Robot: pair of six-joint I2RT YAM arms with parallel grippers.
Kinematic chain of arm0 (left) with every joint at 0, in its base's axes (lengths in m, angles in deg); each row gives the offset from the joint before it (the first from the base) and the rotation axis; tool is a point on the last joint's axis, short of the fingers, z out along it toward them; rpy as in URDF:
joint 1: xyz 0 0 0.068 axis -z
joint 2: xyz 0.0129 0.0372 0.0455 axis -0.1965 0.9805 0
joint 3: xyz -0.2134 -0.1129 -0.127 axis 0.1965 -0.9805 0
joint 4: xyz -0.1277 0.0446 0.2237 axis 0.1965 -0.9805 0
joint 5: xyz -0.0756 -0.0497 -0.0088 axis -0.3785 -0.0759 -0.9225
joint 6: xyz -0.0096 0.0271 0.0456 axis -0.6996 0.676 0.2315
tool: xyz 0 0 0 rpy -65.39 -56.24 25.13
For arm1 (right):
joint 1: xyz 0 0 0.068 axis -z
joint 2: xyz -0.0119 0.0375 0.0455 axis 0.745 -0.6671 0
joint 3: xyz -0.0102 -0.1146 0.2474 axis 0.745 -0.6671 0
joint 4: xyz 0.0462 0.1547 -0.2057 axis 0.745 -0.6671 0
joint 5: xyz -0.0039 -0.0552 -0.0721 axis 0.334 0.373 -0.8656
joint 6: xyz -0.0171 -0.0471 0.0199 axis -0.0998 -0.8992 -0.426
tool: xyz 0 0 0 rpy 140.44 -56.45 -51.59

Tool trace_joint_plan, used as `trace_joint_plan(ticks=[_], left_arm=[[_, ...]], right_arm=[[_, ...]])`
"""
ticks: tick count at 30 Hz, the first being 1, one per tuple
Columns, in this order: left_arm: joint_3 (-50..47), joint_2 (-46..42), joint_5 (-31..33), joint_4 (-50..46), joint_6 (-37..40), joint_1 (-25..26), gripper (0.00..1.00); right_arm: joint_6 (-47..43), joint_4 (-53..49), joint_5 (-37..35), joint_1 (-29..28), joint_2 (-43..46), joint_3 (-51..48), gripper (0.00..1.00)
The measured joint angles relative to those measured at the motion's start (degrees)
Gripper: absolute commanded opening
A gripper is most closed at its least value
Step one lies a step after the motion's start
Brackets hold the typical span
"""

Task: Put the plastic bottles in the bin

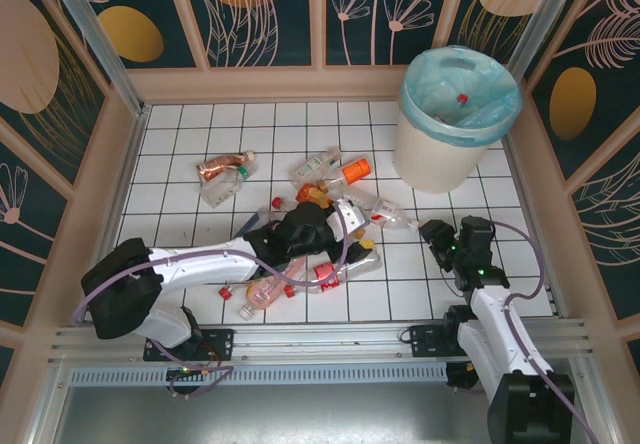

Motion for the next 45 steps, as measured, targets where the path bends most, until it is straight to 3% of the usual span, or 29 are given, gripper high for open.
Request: trace_joint_plan(ticks=[8,19,45], left_arm=[[0.85,3.19,0.24,2.91,4.26,0.52,0.78],[1.73,5.01,0.24,3.13,5.77,0.74,0.78],[2.03,6.01,0.44,3.13,5.66,1.11,0.77]], right_arm=[[4.94,10.29,7.28,2.8,-1.53,-6.78,0.54],[11.1,22.49,11.82,3.43,-6.14,-10.36,0.54],[19.21,40.87,14.14,3.69,-18.67,-12.0,0.55]])
